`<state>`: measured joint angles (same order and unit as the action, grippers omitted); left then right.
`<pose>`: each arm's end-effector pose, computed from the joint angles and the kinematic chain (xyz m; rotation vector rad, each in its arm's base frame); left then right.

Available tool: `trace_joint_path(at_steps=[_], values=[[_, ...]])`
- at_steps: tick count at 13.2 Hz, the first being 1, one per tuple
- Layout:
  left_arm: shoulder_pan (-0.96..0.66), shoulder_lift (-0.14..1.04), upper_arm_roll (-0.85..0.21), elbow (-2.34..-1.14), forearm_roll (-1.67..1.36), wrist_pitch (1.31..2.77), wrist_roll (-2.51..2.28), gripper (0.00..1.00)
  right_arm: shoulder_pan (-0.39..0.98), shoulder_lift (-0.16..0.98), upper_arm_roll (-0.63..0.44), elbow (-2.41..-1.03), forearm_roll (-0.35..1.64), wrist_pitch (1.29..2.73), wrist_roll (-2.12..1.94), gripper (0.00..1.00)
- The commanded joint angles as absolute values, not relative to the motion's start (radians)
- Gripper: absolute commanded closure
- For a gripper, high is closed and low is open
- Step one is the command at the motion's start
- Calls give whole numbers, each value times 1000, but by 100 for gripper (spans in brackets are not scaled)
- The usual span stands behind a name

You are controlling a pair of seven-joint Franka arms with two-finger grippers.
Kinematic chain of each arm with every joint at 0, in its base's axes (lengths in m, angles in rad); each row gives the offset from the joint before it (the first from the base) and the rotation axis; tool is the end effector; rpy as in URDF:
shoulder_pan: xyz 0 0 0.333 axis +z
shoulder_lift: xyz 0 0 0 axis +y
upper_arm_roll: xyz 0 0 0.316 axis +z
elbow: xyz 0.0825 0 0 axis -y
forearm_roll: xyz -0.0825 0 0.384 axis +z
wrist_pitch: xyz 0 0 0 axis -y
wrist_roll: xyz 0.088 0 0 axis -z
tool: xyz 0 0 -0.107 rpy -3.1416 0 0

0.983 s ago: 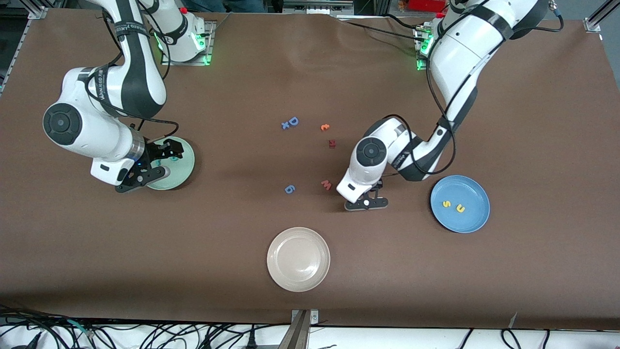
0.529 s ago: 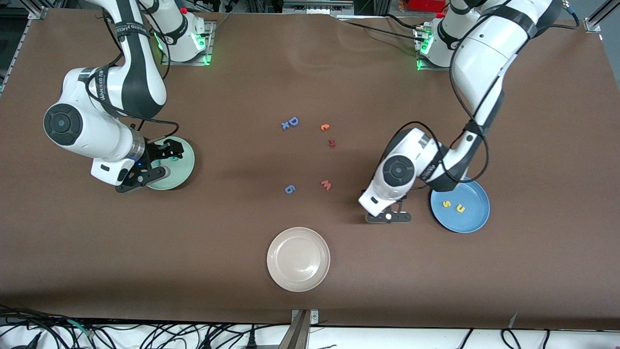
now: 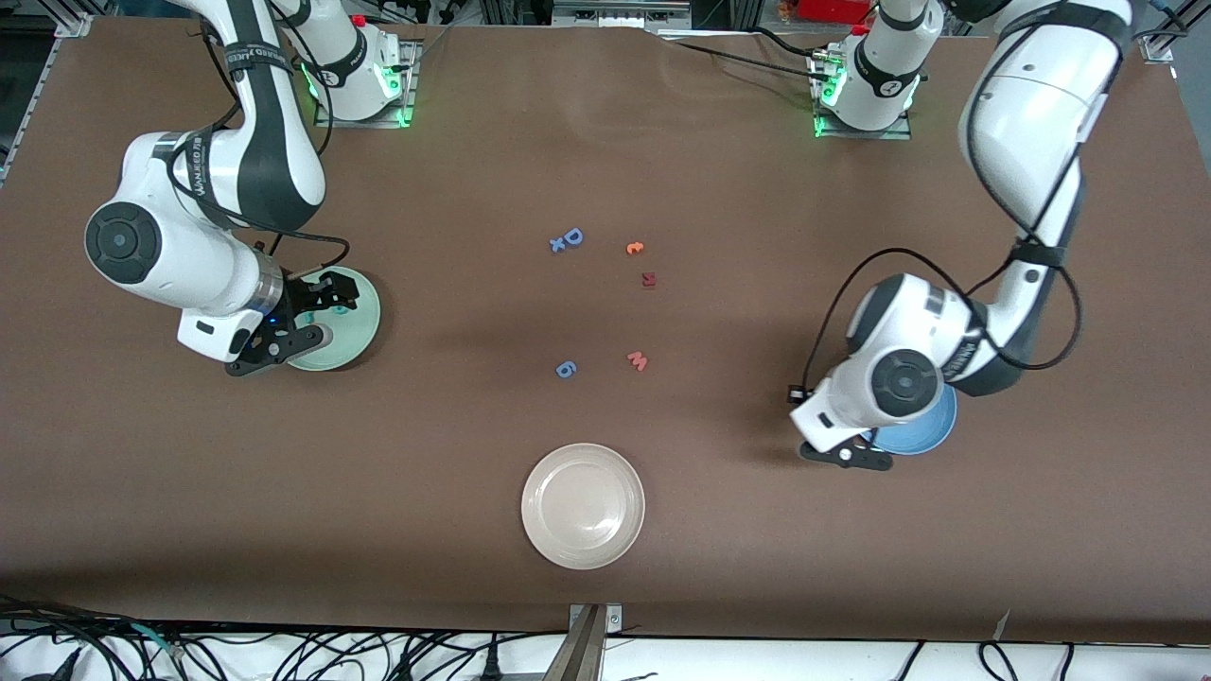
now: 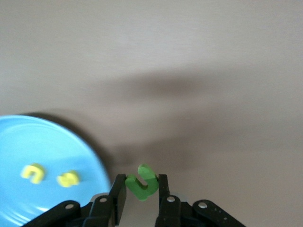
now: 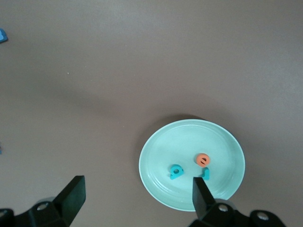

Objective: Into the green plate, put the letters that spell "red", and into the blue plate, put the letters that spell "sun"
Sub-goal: 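Carry the green u to the blue plate with the left gripper and release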

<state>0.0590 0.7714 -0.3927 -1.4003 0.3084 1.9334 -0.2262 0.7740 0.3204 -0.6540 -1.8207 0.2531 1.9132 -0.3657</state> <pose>0.6899 -0.1609 0.2559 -3.0725 0.2562 0.2625 0.5960 0.1148 0.3807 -3.0194 -0.5979 0.2278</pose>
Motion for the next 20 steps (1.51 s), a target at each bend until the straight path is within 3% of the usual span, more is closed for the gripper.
trace_joint_path(at_steps=[1, 6, 7, 8, 9, 14, 20], values=[[133, 747, -400, -1405, 281, 1894, -66, 80, 772, 330, -655, -1796, 239, 1893, -353, 0], [215, 755, -396, -1408, 294, 1896, 58, 79, 772, 330, -655, -1796, 239, 1893, -353, 0], [215, 756, -394, -1408, 296, 1898, 61, 70, 770, 330, -655, -1796, 239, 1893, -353, 0], [215, 756, -394, -1408, 296, 1898, 61, 41, 770, 330, -655, -1796, 239, 1893, -354, 0], [215, 756, -394, -1408, 298, 1896, 61, 0, 770, 330, -655, -1796, 239, 1893, -353, 0], [235, 744, -393, -1410, 296, 1890, 54, 0, 770, 330, -655, -1796, 239, 1893, -353, 0], [284, 621, -391, -1408, 298, 1752, 55, 0, 770, 330, -657, -1780, 241, 1890, -342, 0]])
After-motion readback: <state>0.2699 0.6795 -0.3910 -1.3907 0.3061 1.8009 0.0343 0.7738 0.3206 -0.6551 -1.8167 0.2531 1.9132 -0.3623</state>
